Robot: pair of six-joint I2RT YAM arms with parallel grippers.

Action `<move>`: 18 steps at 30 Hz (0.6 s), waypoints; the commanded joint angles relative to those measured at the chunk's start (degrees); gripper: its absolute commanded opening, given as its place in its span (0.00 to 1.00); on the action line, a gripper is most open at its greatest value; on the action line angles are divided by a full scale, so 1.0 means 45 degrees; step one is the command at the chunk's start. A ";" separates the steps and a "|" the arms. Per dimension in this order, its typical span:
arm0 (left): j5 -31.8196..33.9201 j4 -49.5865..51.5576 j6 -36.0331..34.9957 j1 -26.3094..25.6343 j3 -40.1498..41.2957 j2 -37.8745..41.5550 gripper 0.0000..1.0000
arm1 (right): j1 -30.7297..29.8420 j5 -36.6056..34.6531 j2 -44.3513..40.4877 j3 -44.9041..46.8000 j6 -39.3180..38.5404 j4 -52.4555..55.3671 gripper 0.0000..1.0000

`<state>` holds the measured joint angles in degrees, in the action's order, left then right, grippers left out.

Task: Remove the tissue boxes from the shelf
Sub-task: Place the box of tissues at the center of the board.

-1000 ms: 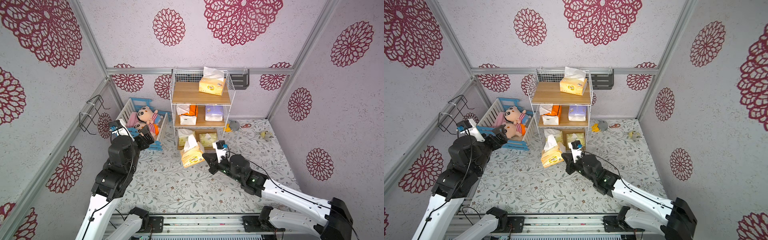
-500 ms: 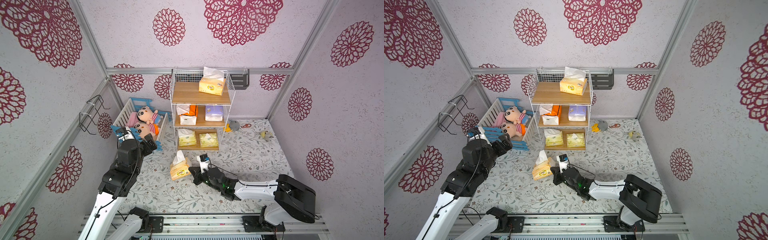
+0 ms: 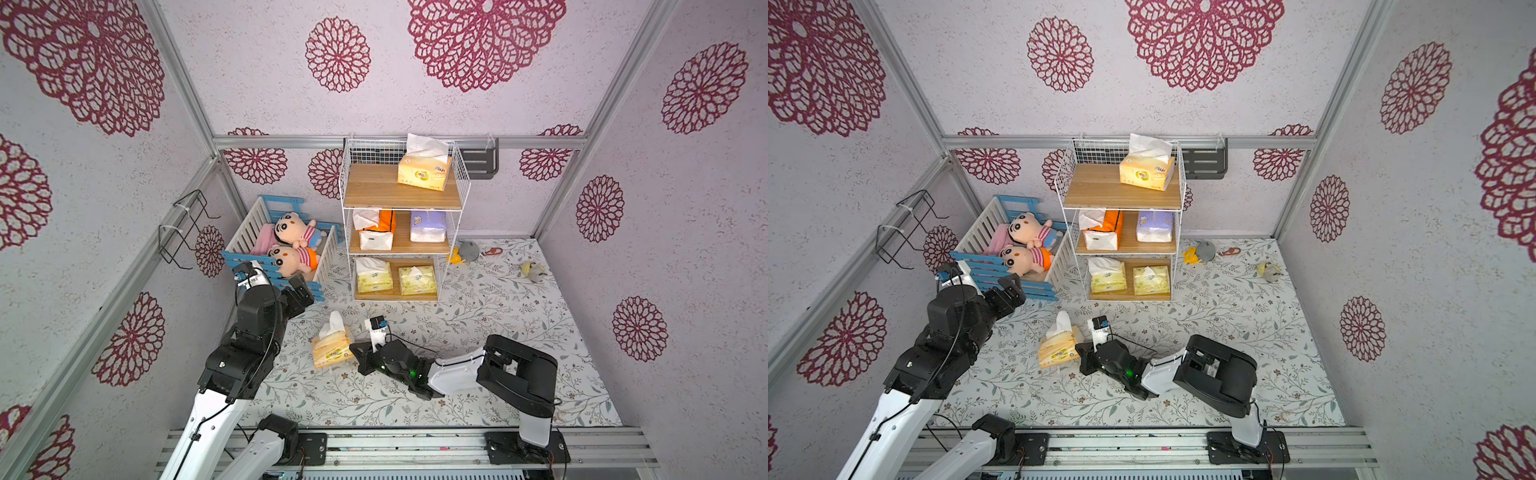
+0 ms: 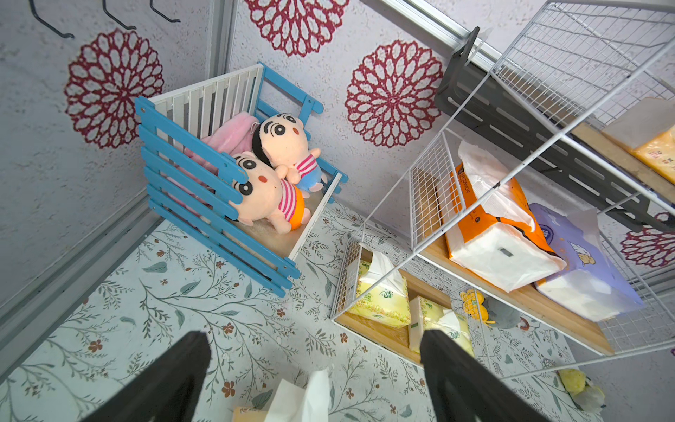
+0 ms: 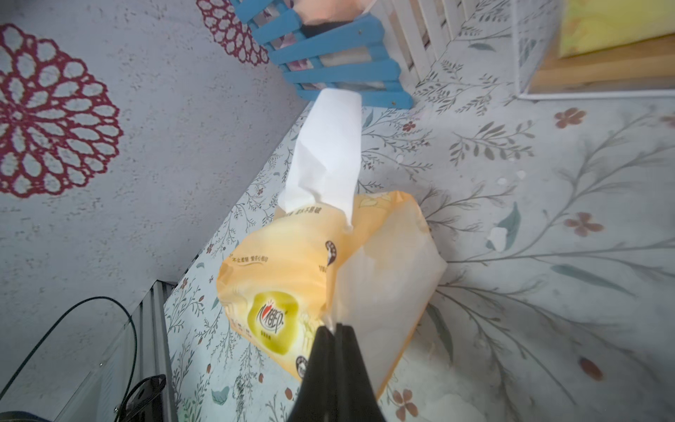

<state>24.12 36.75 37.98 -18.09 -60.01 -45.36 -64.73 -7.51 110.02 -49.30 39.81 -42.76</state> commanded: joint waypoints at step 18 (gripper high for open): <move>-0.0493 0.0298 0.0819 -0.0019 -0.0825 0.0070 0.97 | -0.0125 -0.0908 -0.3314 -0.1166 -0.1940 0.3573 0.65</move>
<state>23.18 38.70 41.21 -18.09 -61.54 -44.47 -65.82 -6.79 102.37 -50.94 36.40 -33.12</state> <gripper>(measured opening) 0.971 0.640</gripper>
